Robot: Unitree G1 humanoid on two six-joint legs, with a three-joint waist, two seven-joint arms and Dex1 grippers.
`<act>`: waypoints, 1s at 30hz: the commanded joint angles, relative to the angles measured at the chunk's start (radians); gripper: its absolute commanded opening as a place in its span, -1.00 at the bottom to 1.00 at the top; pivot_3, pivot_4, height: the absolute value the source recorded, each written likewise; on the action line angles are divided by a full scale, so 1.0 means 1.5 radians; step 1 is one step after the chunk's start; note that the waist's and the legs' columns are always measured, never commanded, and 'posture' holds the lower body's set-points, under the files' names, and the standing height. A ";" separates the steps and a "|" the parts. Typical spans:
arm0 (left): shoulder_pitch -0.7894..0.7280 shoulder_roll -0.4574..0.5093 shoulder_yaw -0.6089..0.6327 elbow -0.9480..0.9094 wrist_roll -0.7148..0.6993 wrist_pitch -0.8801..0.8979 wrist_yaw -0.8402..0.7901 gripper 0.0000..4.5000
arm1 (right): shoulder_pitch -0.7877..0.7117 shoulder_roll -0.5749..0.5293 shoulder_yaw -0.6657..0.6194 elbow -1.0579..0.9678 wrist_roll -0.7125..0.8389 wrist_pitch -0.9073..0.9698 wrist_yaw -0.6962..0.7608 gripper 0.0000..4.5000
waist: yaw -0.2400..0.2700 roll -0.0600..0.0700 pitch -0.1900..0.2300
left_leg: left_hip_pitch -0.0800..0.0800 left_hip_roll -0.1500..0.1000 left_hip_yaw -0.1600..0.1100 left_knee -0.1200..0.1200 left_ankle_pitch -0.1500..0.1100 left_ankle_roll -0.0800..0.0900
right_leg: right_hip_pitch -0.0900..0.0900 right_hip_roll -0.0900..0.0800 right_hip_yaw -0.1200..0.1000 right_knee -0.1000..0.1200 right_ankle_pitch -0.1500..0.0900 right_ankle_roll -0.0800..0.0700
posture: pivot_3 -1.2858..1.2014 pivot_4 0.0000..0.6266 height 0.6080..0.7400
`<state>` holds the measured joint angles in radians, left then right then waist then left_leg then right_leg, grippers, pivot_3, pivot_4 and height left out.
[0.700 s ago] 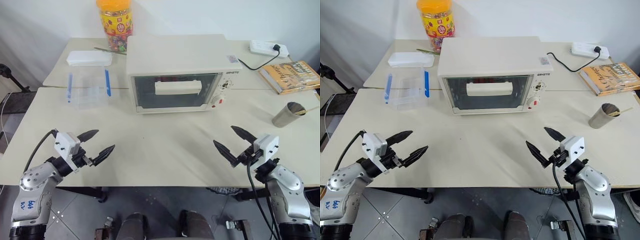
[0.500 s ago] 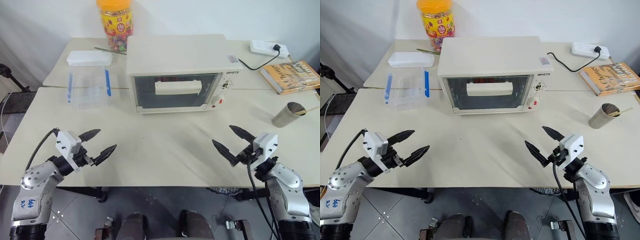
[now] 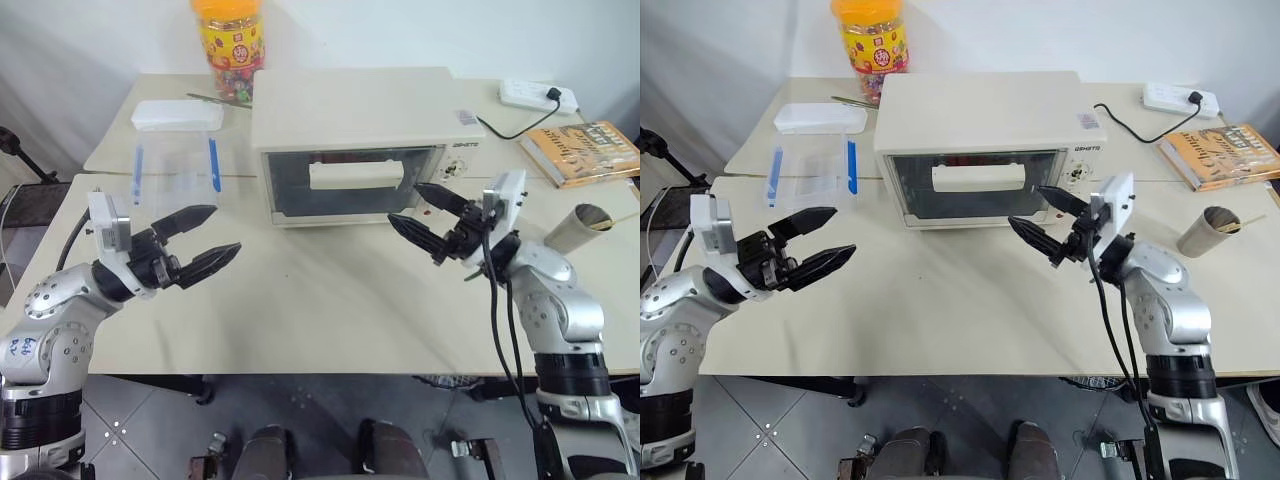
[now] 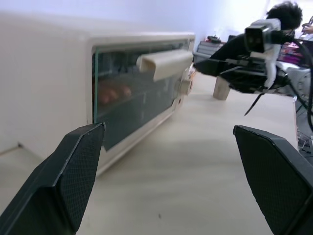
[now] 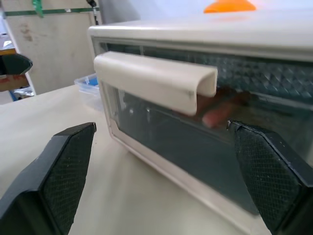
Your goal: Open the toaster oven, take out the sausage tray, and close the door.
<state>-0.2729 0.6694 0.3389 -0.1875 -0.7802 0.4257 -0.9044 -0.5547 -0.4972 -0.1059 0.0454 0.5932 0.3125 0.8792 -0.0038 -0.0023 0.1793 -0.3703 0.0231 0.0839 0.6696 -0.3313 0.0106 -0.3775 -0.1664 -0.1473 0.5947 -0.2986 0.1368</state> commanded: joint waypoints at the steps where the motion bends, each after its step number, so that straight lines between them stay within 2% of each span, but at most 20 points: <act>1: -0.001 -0.008 -0.005 -0.020 -0.007 0.003 0.004 0.98 | -0.027 0.012 0.008 0.021 -0.012 -0.018 0.023 1.00 | 0.000 0.000 0.000 | 0.000 0.000 0.000 0.000 0.000 0.000 | 0.000 0.000 0.000 0.000 0.000 0.000 | 0.03 -0.52 1.00; 10: 0.006 -0.020 0.003 -0.029 -0.017 0.019 0.022 0.98 | -0.042 0.036 0.014 0.017 -0.004 -0.033 0.084 1.00 | 0.000 0.000 0.000 | 0.000 0.001 0.001 0.000 0.000 0.000 | -0.001 0.001 0.001 0.000 0.000 0.000 | 0.03 -0.52 1.00; 12: 0.008 -0.021 0.010 -0.025 -0.021 0.024 0.028 0.98 | -0.023 0.029 0.018 -0.004 0.002 -0.045 0.128 1.00 | 0.000 0.000 0.000 | 0.000 0.001 0.001 0.000 0.000 0.000 | -0.001 0.001 0.001 0.000 0.000 0.000 | 0.03 -0.52 1.00; 14: 0.012 -0.014 0.021 -0.011 -0.023 0.031 0.028 0.98 | 0.019 -0.006 0.051 -0.033 -0.036 -0.096 0.198 1.00 | 0.000 0.000 0.000 | 0.000 0.001 0.002 -0.001 0.000 0.000 | -0.001 0.001 0.001 0.000 0.000 0.000 | 0.03 -0.52 1.00; 16: 0.008 -0.011 0.033 0.006 -0.033 0.041 0.026 0.98 | 0.048 -0.030 0.074 -0.037 -0.083 -0.153 0.228 1.00 | 0.000 0.000 0.000 | 0.000 0.001 0.002 -0.002 0.000 0.000 | -0.002 0.001 0.001 0.000 0.000 0.000 | 0.03 -0.52 1.00; 19: 0.000 -0.007 0.043 0.021 -0.047 0.052 0.012 0.74 | 0.067 -0.048 0.090 -0.022 -0.122 -0.208 0.250 1.00 | -0.005 0.000 0.000 | 0.000 0.002 0.005 -0.002 0.000 0.000 | -0.004 0.001 0.003 0.000 0.000 0.000 | 0.03 -0.52 1.00; 23: -0.041 -0.016 0.034 0.064 -0.030 0.033 0.007 0.22 | 0.059 -0.041 0.080 -0.002 -0.129 -0.245 0.244 1.00 | -0.004 0.000 0.000 | 0.000 0.002 0.006 -0.001 0.000 0.000 | -0.005 0.002 0.005 0.002 0.000 0.000 | 0.03 -0.52 1.00; 30: -0.180 -0.063 -0.061 0.200 0.067 -0.046 -0.025 -0.76 | 0.045 -0.032 0.079 0.025 -0.140 -0.285 0.233 1.00 | 0.002 -0.001 0.000 | -0.001 0.001 0.007 0.000 0.000 0.000 | -0.005 0.002 0.005 0.002 0.000 0.000 | 0.03 -0.52 1.00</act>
<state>-0.5167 0.5822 0.2738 0.0962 -0.7121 0.3937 -0.9226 -0.4784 -0.5492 0.0219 0.1021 0.3748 -0.0895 1.2263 -0.0011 -0.0031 0.1797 -0.3712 0.0251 0.0938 0.6697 -0.3318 0.0101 -0.3855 -0.1638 -0.1399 0.5977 -0.2986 0.1368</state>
